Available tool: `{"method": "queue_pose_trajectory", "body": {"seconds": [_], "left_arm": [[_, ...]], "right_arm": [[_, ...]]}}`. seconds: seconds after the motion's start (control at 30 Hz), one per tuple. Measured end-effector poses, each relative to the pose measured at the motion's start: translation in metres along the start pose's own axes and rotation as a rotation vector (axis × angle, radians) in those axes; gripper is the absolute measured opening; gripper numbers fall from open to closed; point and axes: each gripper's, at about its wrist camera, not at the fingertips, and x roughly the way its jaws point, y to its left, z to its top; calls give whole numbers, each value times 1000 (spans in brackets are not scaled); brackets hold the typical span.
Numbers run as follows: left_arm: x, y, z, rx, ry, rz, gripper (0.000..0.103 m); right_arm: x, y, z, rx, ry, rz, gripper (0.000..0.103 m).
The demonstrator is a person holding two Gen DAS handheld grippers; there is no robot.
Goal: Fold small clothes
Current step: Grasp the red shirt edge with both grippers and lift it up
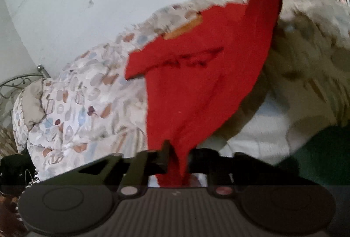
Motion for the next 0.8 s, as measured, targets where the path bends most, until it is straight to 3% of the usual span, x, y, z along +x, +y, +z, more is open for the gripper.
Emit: {"method": "queue_pose_trajectory", "body": {"seconds": [0.4,0.5,0.6,0.8], "left_arm": [[-13,49,30,-207,-148,104,4],[-29,51,36,-240,-232,158,4],[-45,41,41,-197,-322,223,4],[-71,31,59,-232,-411,239,4]], "right_arm": [[-5,-16,-14,119,-86,-3,11],[-12,-22,-20,144,-153,-5,11],[-24,-31,-32,216,-238,15,11],[-52,-48,-57,339,-373,-5,10]]}}
